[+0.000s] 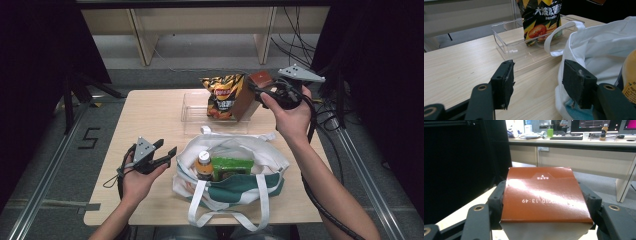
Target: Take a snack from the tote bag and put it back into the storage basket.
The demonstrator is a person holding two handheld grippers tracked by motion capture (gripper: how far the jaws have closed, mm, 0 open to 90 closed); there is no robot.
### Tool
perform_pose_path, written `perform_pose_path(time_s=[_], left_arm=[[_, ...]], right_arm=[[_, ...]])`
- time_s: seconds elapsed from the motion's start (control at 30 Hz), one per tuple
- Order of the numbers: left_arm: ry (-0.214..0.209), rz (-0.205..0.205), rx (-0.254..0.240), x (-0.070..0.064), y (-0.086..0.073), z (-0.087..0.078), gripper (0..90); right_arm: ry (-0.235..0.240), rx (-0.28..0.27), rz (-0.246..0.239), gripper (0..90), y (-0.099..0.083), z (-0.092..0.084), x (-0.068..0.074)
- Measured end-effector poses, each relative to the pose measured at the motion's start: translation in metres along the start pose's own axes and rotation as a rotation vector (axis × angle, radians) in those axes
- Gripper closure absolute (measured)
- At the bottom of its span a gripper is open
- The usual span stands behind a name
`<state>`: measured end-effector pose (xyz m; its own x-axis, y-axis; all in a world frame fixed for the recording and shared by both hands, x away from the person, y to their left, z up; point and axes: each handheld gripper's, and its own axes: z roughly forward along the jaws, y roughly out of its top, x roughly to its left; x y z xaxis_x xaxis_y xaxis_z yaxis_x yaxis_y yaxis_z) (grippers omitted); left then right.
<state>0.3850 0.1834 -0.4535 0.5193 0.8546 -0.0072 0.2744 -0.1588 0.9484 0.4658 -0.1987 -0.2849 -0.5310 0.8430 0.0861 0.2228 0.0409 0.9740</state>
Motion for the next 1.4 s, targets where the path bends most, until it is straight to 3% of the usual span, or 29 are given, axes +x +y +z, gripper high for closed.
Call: perform_pose_path(time_s=[0.77, 0.83, 1.4], left_arm=[[0.007, -0.001, -0.008, 0.002, 0.001, -0.002, 42.3], [0.006, 0.002, -0.004, 0.001, 0.001, -0.002, 42.3], [0.003, -0.002, -0.006, 0.000, 0.001, -0.001, 42.3]], right_arm=[[-0.040, 0.029, 0.011, 38.9, -0.001, 0.033, -0.006], [-0.041, 0.022, -0.004, 39.0, -0.001, 0.035, -0.007], [-0.087, 0.048, 0.016, 38.9, -0.003, 0.050, -0.019]])
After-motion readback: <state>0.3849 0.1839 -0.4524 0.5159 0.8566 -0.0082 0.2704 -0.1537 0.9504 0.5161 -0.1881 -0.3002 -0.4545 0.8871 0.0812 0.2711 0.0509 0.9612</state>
